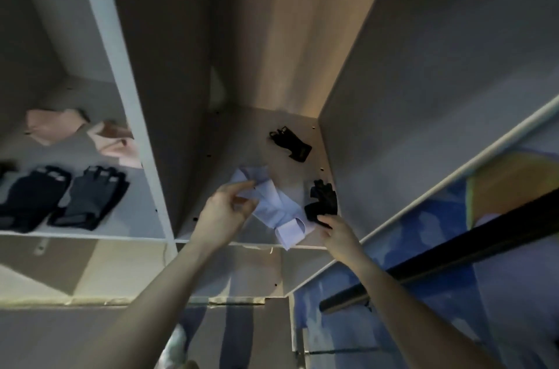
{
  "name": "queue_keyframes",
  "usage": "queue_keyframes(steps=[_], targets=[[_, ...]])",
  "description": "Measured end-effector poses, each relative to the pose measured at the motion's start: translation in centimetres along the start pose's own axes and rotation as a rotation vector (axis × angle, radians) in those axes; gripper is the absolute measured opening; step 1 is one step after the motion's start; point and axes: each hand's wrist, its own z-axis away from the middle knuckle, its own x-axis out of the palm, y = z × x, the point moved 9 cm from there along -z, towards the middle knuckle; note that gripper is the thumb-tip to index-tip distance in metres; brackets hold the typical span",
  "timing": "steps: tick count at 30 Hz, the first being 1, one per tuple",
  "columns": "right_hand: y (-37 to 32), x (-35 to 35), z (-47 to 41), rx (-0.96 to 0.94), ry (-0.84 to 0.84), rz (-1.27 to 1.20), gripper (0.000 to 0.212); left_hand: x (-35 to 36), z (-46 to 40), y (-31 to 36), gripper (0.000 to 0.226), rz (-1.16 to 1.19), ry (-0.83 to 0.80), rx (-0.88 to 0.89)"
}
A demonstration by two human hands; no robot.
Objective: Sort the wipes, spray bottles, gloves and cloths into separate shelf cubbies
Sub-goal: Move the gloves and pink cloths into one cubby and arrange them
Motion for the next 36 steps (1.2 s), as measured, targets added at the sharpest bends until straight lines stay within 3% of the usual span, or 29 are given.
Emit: queue_keyframes(steps=[8, 12, 16, 20, 23, 26, 28, 32, 34, 36], targets=[[2.5, 3.4, -4.5, 0.016, -0.308, 0.492, 0.041, -0.1, -1.8, -0.9, 0.032, -0.041, 0.033, -0.067], [2.3, 3.6, -4.5, -0.007, -0.322, 0.603, 0.046, -0.5, -2.6, -0.6, 0.029, -0.057, 0.038, -0.080], [1.3, 1.5, -5.1, 0.000, -0.160, 0.385, 0.050, 0.0, -3.2, -0.3, 0.029, -0.059, 0.002, -0.085], [-0.5, -3.5, -4.9, -0.012, 0.301, -0.099, 0.034, 1.5, -3.2, -0.2, 0.029, -0.008, -0.045, -0.117], [-3.5, -6.3, -3.7, -0.092, 0.479, -0.540, 0.019, 5.0, -1.9, -0.4, 0.027, 0.506, -0.253, -0.390], [-8.0, -7.0, -1.8, -0.248, 0.402, -0.807, 0.025, 9.1, 0.0, 0.7, 0.037, 0.984, -0.480, -0.652], [-11.1, -6.2, 0.2, -0.385, 0.235, -0.811, 0.027, 10.4, -0.3, 1.6, 0.045, 1.126, -0.504, -0.646], [-14.7, -3.7, 3.2, -0.552, 0.037, -0.533, 0.035, 10.2, -1.7, 1.7, 0.034, 1.240, -0.283, -0.582], [-15.2, -4.2, 3.7, -0.559, 0.082, -0.543, 0.032, 9.4, -2.3, 0.7, 0.030, 1.234, -0.185, -0.558], [-14.6, -4.9, 3.0, -0.430, 0.178, -0.636, 0.038, 8.7, -2.8, 0.4, 0.031, 1.211, -0.188, -0.514]])
